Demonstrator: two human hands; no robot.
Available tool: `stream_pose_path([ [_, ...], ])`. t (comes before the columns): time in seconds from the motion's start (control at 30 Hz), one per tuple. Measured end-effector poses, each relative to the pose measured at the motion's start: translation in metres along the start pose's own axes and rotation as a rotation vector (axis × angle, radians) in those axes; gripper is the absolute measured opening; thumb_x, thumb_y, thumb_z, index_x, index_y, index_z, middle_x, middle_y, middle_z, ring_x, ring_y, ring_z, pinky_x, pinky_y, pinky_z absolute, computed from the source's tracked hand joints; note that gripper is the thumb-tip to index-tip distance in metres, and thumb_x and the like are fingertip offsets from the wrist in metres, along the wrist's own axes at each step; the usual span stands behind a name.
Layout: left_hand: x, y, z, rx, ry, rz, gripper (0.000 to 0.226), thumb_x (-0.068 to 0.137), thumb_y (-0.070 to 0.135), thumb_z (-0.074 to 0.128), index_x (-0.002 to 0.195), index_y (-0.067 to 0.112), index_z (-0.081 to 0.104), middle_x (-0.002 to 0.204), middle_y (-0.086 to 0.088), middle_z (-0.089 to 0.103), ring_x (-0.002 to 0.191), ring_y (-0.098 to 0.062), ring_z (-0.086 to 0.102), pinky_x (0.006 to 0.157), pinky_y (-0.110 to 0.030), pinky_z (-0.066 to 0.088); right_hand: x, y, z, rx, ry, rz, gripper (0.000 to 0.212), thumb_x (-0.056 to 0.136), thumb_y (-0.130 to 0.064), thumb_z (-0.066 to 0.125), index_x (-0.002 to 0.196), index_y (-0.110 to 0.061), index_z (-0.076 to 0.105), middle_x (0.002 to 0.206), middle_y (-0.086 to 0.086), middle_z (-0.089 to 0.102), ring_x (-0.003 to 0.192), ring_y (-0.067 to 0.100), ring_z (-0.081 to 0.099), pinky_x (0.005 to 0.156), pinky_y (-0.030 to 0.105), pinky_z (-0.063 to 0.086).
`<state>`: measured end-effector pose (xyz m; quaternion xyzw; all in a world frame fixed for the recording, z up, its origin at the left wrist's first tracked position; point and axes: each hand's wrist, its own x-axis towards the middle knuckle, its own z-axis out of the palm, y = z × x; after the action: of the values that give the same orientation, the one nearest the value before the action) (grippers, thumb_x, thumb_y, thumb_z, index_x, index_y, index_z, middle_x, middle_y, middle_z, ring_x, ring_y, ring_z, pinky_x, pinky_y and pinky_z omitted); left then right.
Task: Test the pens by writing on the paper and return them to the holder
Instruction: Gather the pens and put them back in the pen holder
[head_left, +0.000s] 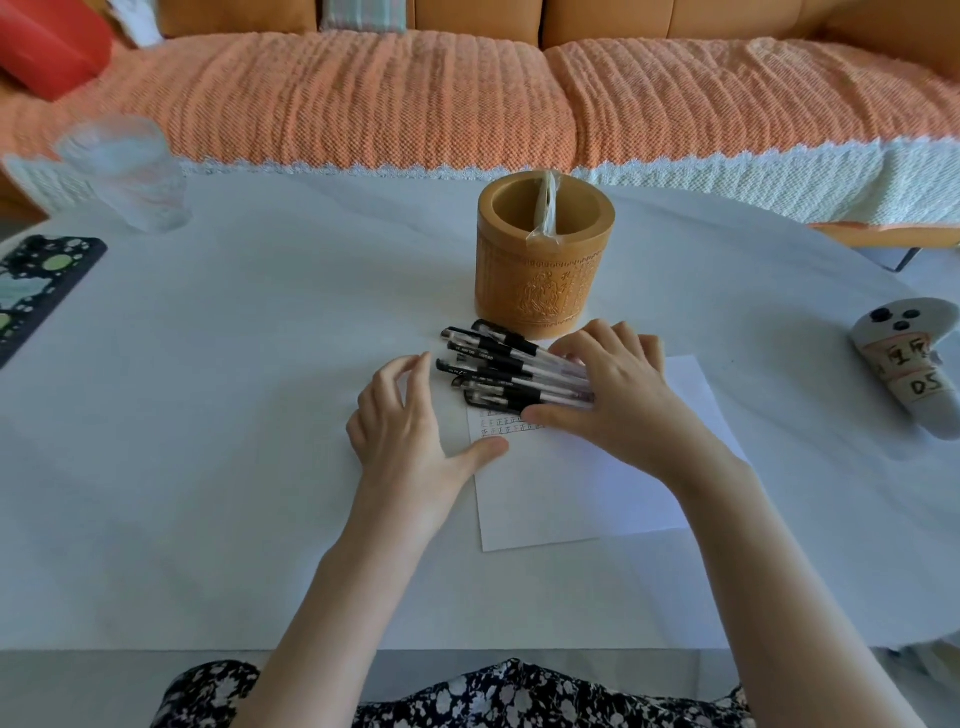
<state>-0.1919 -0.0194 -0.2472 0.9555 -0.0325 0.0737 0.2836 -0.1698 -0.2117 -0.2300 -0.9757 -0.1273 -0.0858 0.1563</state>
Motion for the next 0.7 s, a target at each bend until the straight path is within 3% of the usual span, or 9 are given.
stream_pose_path([
  [0.43,-0.001,-0.001,0.001,0.028,0.001,0.005,0.096,0.068,0.055,0.07,0.144,0.014,0.028,0.143,-0.004,0.029,0.133,-0.023,0.023,0.104,-0.032,0.016,-0.005,-0.022,0.0,-0.019,-0.125,0.002,0.033,0.087,-0.039,0.053,0.103,-0.012,0.043,0.099,0.001,0.046,0.092,0.02,0.044,0.082,0.027,0.032],
  [0.7,-0.002,0.001,0.0,0.032,0.004,0.003,0.092,0.069,0.056,0.068,0.143,0.016,0.03,0.143,-0.003,0.031,0.134,-0.022,0.023,0.105,-0.033,0.016,-0.005,-0.036,0.004,-0.075,-0.109,0.078,0.029,0.085,-0.031,0.053,0.101,-0.009,0.041,0.095,0.0,0.043,0.094,0.021,0.046,0.068,0.026,0.025],
])
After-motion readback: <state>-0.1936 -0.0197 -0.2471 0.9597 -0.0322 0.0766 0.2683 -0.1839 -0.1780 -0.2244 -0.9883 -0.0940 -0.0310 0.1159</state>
